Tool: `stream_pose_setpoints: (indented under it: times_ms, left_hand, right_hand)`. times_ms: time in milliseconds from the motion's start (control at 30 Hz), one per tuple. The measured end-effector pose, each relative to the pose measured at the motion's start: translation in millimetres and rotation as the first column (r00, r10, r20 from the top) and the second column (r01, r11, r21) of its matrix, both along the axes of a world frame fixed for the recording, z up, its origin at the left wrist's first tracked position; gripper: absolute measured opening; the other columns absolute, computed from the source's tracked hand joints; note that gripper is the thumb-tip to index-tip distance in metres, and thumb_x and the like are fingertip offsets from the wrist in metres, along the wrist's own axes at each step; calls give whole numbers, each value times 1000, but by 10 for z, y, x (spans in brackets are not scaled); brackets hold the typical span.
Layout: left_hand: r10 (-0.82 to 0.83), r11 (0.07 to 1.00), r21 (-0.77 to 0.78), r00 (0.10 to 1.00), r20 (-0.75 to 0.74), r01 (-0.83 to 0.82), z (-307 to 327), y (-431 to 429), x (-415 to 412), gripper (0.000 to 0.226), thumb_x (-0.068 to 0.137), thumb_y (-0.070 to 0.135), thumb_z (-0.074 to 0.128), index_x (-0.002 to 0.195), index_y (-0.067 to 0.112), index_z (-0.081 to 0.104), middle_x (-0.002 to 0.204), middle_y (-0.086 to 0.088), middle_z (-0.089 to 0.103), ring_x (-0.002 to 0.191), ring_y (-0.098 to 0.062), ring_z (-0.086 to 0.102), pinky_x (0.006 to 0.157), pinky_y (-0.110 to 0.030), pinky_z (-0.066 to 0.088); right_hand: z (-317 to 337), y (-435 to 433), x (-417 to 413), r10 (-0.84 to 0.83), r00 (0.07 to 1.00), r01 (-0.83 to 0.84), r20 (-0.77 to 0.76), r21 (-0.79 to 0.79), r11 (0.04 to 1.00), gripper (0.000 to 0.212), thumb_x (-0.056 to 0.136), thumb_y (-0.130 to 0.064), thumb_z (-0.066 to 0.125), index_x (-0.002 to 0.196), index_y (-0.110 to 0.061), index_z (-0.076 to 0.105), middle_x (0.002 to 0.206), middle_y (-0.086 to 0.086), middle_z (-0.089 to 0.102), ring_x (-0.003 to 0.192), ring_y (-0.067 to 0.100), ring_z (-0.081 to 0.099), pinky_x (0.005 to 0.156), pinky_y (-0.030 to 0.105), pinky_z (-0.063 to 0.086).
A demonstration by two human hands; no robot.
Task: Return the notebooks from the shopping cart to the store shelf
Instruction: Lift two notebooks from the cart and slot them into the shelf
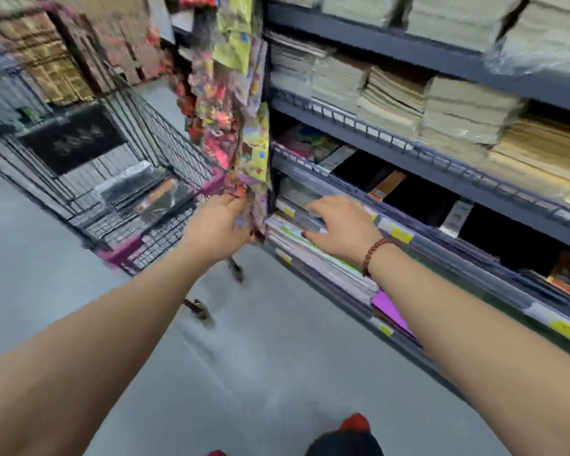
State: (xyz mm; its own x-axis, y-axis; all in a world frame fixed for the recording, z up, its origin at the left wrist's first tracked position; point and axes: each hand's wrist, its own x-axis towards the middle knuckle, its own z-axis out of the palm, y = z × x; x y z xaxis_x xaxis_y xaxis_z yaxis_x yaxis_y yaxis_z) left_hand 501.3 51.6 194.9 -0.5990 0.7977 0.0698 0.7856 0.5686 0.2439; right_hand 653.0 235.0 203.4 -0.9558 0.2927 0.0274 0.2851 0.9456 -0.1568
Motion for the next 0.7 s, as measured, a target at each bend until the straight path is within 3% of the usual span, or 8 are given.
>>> stream_pose_setpoints:
  times_ms: [233, 333, 700]
  left_hand:
    - [211, 975, 63, 977, 21, -212, 311, -1624, -638, 52, 82, 36, 61, 132, 24, 51, 126, -10, 56, 118, -32, 50, 91, -41, 45]
    - [280, 957, 84, 960, 8, -279, 365, -2106, -852, 50, 81, 35, 63, 128, 20, 54, 127, -8, 57, 120, -28, 48, 94, -41, 43]
    - [347, 923, 143, 934, 90, -356, 129, -2778, -1660, 50, 80, 32, 67, 127, 19, 55, 127, -5, 56, 119, -25, 49, 97, -41, 45]
  right_hand:
    - [285, -1399, -948, 162, 986, -163, -23, -12, 987, 49, 86, -43, 55, 128, -19, 53, 118, 7, 59, 112, 30, 49, 91, 41, 42]
    - [338, -1796, -1248, 199, 980, -199, -11, -17, 980, 50, 86, -43, 55, 130, -19, 51, 121, 7, 59, 116, 29, 50, 95, 40, 42]
    - [148, -2357, -2355, 253, 967, -253, 25, -4, 967, 47, 88, -41, 53, 130, -20, 51, 124, 2, 59, 118, 21, 51, 99, 40, 43]
